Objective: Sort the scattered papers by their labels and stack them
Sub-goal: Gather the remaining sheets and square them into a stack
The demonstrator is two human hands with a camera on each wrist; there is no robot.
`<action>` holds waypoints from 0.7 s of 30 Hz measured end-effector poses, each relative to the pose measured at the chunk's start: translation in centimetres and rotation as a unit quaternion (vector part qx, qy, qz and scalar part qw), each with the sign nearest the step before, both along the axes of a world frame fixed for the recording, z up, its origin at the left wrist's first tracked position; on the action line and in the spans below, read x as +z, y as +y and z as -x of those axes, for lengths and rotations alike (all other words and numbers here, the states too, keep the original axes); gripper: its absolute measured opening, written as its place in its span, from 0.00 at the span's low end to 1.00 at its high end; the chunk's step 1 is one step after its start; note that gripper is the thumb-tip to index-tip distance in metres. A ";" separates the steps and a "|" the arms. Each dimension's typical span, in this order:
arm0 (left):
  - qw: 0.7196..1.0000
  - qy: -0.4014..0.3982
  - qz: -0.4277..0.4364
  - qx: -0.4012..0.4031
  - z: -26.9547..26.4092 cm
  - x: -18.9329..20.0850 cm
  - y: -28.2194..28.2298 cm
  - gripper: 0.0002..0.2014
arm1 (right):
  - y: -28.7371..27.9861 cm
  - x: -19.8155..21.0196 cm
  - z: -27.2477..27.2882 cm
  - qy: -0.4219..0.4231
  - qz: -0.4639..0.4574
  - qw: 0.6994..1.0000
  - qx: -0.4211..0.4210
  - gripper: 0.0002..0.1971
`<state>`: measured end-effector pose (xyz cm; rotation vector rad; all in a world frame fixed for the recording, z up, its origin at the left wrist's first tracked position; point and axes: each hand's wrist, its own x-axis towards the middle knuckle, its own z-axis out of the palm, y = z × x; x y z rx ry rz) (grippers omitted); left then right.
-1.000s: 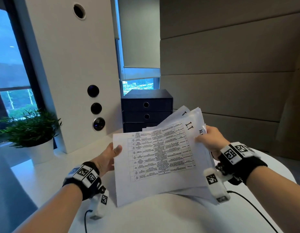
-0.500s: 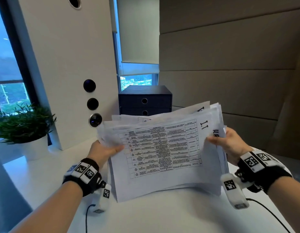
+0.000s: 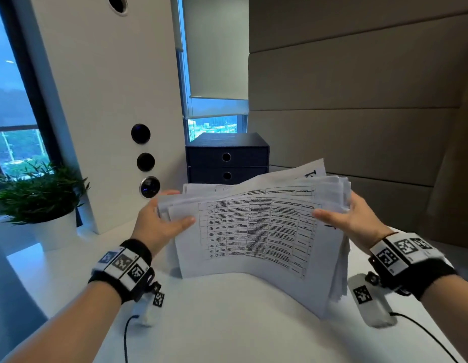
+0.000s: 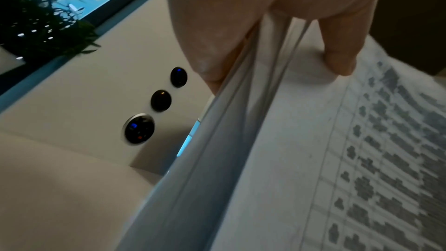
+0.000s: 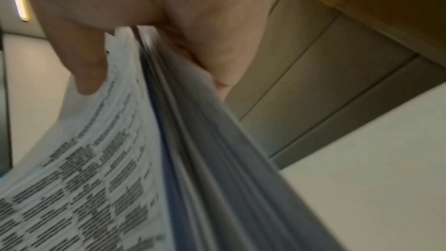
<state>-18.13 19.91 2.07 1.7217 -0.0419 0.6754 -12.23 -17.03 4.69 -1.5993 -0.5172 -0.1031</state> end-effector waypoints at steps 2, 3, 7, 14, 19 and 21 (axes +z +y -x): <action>0.998 -0.027 -0.056 -0.002 -0.2 1.7 -0.7 0.30 | 0.6 2.0 0.1 -0.060 0.060 0.996 -0.026 0.36; 0.996 -0.034 -0.083 -0.006 -0.4 2.3 -1.0 0.30 | 0.9 2.7 0.1 -0.086 0.106 0.990 -0.042 0.35; 0.984 -0.029 -0.175 -0.021 -0.9 3.3 -1.4 0.28 | 1.1 4.2 -0.3 -0.182 0.234 0.952 -0.069 0.41; 0.984 -0.010 -0.175 -0.033 -0.8 3.4 -0.6 0.22 | 1.3 5.5 -1.1 -0.303 0.394 0.855 -0.148 0.35; 0.986 0.000 -0.159 -0.042 -0.8 2.8 -0.2 0.17 | 4.0 7.5 0.0 -0.308 0.592 0.723 -0.176 0.21; 0.987 -0.002 -0.152 -0.045 -0.9 2.6 -0.1 0.15 | 5.3 8.0 0.2 -0.281 0.655 0.678 -0.180 0.26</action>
